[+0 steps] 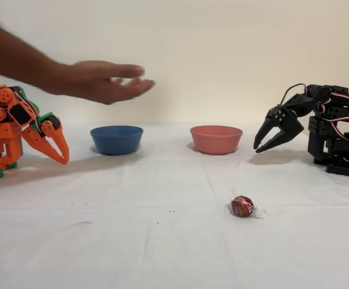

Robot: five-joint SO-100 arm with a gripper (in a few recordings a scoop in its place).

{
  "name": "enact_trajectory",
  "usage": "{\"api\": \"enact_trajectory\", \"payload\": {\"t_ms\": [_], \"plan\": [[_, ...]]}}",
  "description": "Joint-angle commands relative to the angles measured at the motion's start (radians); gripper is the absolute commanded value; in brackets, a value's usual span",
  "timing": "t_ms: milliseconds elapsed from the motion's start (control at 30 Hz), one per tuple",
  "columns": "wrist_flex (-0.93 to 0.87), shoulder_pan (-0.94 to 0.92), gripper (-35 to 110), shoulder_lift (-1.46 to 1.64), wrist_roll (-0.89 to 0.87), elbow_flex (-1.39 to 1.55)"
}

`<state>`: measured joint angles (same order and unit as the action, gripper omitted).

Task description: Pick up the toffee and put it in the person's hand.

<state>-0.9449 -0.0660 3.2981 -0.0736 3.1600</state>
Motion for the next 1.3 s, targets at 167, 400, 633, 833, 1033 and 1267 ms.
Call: {"api": "enact_trajectory", "payload": {"t_ms": [167, 400, 633, 833, 1033, 1267], "plan": [[0.020, -0.014, 0, 0.071, 0.003, 0.052], [0.048, -0.012, 0, 0.071, -0.014, 0.051], [0.166, 0.029, 0, -0.160, -0.025, -0.129], [0.087, 0.115, 6, -0.515, -0.044, -0.474], [-0.037, 0.189, 8, -0.819, -0.023, -0.818], [-0.046, 0.261, 11, -0.957, -0.044, -1.019]]}}
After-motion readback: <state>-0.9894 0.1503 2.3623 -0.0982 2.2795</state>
